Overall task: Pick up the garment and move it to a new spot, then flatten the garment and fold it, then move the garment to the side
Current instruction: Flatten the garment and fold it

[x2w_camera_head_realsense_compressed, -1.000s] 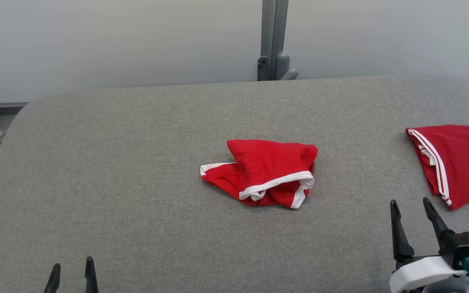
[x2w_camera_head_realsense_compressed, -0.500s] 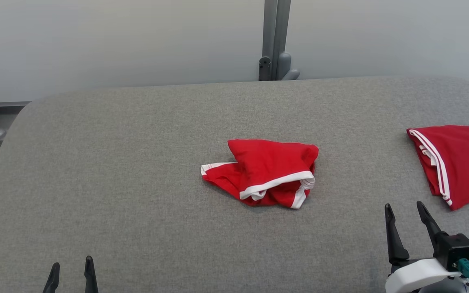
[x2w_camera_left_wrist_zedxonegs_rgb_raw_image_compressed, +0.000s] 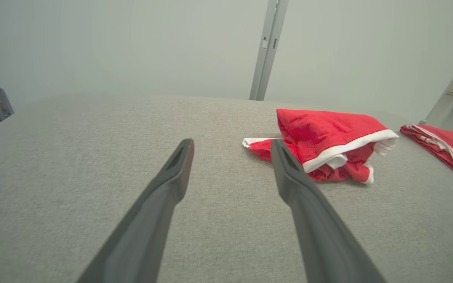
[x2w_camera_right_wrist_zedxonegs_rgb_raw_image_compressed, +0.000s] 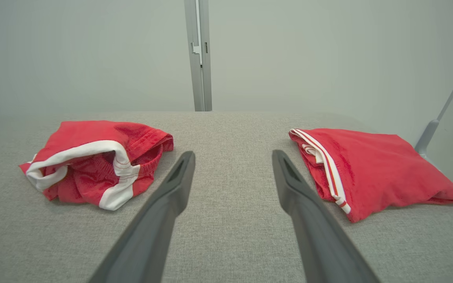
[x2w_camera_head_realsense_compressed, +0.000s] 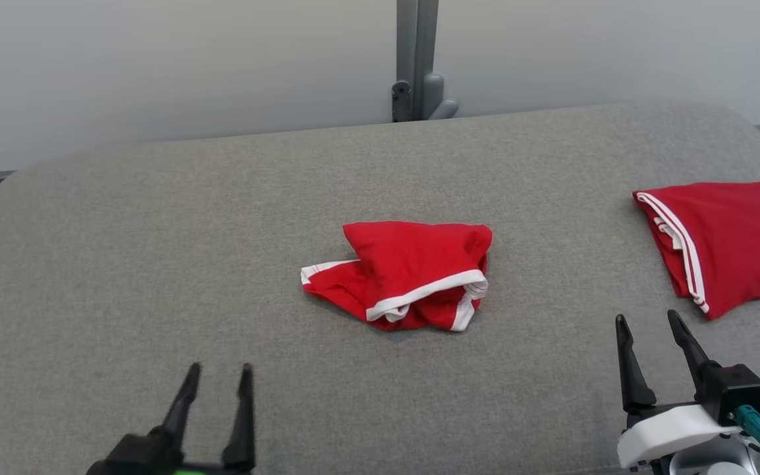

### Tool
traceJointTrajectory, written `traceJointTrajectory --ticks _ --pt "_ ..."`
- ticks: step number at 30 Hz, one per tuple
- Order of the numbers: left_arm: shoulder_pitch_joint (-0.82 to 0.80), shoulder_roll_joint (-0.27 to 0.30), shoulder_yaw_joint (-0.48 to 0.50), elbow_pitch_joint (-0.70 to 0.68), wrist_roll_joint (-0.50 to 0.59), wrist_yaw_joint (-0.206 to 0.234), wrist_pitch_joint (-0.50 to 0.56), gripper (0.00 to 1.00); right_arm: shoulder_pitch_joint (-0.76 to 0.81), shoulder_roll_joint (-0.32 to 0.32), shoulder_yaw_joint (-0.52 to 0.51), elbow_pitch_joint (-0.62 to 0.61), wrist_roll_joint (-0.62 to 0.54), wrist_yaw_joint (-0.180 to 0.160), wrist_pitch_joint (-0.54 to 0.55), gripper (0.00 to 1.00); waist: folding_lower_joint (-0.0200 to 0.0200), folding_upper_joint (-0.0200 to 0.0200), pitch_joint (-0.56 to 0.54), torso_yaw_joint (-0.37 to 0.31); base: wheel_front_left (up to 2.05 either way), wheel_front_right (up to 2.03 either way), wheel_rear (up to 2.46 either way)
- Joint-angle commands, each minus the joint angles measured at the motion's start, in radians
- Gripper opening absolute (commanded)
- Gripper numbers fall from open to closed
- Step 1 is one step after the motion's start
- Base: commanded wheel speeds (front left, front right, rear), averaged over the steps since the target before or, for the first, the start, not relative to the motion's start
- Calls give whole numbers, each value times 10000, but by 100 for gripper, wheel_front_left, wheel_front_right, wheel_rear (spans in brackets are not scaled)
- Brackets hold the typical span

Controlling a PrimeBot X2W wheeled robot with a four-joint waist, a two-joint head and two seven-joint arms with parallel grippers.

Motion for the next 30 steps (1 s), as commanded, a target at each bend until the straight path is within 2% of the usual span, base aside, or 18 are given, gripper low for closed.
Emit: traceJointTrajectory --ticks 1,6,10,14,18,30 --pt "-449 53 -353 98 -201 -29 54 100 -116 -29 -30 -68 23 -18 -29 100 0 113 293 -420 0 0 0" --pt "-2595 236 -3170 871 -766 -27 897 100 -396 -29 97 -133 159 -18 -29 100 0 113 988 -1219 0 0 0" --pt "-4083 291 -4558 2096 -1357 -15 1714 100 -603 -23 203 -155 387 -18 -29 100 0 113 1454 -1991 0 0 0" --pt "-5061 316 -5081 3447 -1942 -15 2328 100 -729 -26 236 -169 566 -18 -29 100 0 113 1751 -2700 0 0 0" --pt "-5800 462 -5276 4404 -2074 -15 2314 100 -798 -23 199 -137 688 -18 -29 100 0 113 1888 -3214 0 0 0" --pt "-7564 567 -5702 5614 -1888 -16 1898 100 -889 -19 355 -33 882 -18 -29 100 0 113 1977 -3546 0 0 0"
